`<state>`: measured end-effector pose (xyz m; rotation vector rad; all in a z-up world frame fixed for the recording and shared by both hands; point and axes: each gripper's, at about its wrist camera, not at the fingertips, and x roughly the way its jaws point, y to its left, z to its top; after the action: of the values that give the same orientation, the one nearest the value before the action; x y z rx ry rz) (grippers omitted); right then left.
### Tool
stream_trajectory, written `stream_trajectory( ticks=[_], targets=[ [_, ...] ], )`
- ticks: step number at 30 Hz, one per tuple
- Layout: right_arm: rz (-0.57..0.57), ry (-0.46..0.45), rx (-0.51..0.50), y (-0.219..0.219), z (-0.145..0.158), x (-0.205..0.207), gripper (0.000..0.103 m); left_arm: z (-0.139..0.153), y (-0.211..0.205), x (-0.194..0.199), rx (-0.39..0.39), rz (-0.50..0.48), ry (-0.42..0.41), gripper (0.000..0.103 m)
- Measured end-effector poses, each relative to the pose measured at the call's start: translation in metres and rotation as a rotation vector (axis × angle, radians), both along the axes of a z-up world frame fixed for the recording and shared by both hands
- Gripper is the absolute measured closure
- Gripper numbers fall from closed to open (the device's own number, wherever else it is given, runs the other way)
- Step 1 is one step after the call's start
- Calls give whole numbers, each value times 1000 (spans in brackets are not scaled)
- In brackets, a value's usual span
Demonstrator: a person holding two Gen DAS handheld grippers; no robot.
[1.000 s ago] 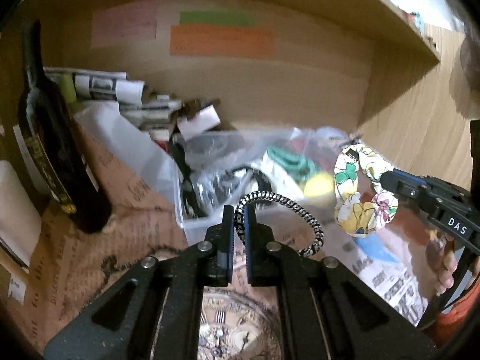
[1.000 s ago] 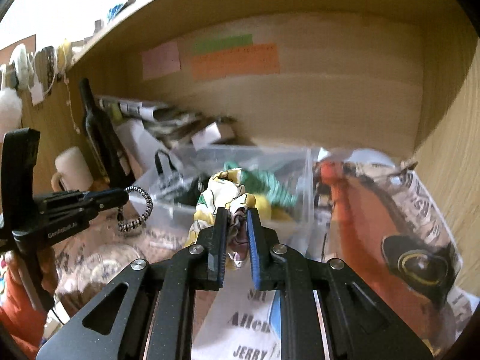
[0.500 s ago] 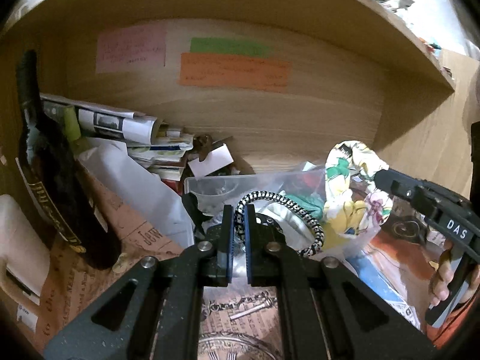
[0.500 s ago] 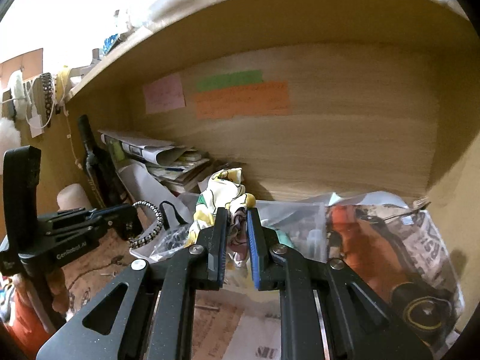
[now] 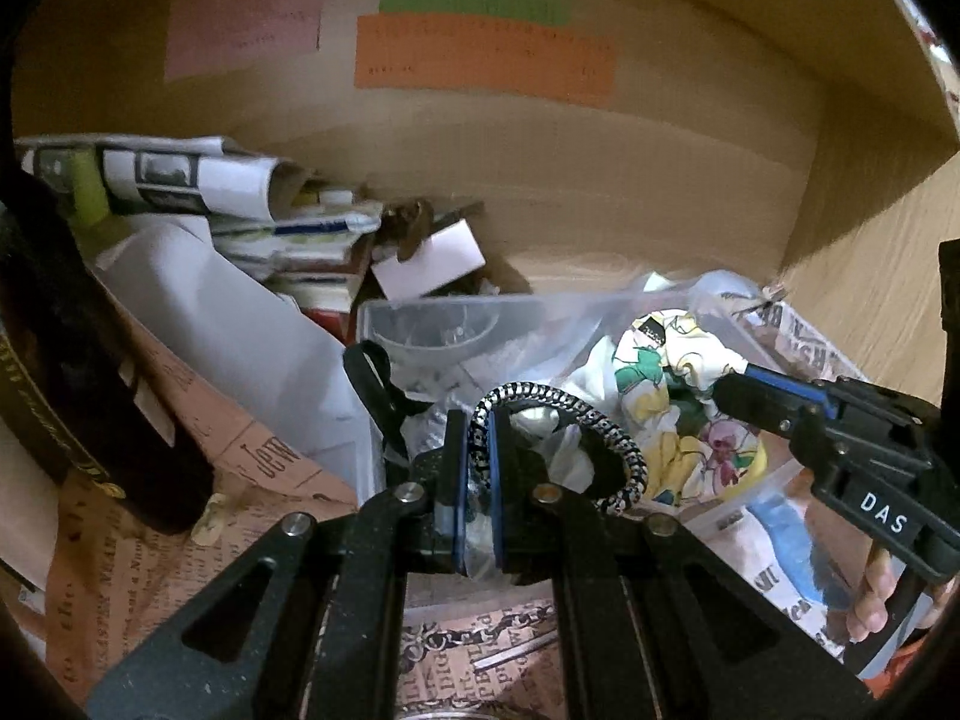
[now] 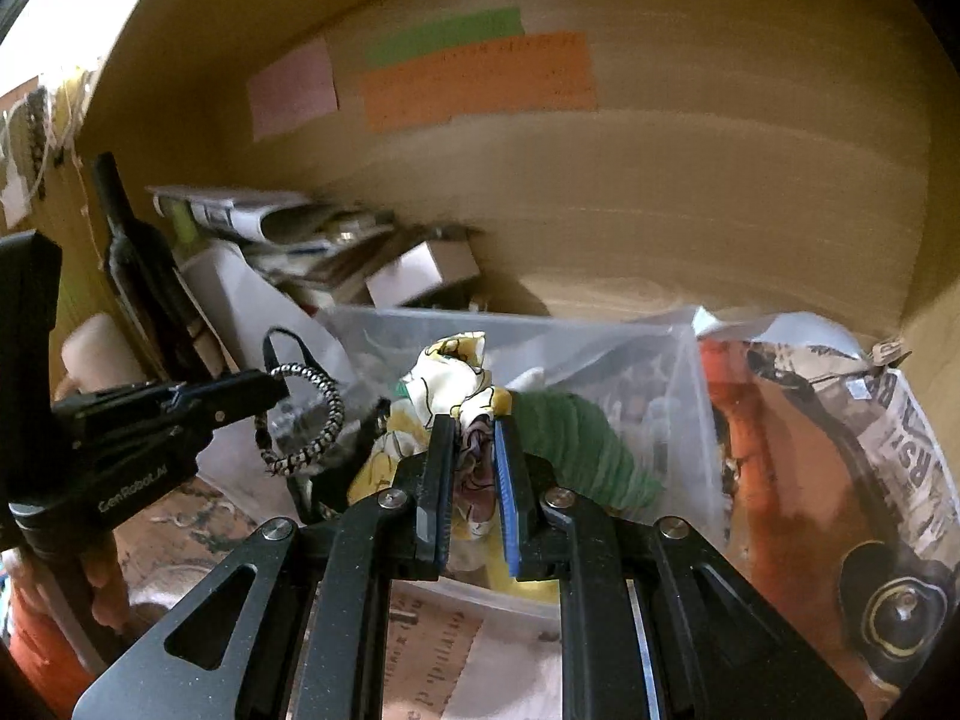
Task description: Organize soft objects
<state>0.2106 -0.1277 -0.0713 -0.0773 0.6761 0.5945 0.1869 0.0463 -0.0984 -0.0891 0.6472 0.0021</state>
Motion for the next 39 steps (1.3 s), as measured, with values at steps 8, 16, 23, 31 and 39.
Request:
stream_trajectory(
  ticks=[8,16,23,31,39],
  targets=[
    [-5,21,-48,2,-6,2,68,-11,-3,4,16,-12,30,96],
    [-15,-40,-42,-4,12,-11,43,3,1,-16,-29,-38,2,67],
    [-13,-146,1,-15,49,-37,41,40,-6,-51,-22,-49,-125,54],
    [-22,-304,92,-35,97,-83,22,83,-19,-97,6,-69,-287,45],
    [-16,-390,136,-42,115,-113,4,105,-28,-132,16,-77,-378,29]
  ],
)
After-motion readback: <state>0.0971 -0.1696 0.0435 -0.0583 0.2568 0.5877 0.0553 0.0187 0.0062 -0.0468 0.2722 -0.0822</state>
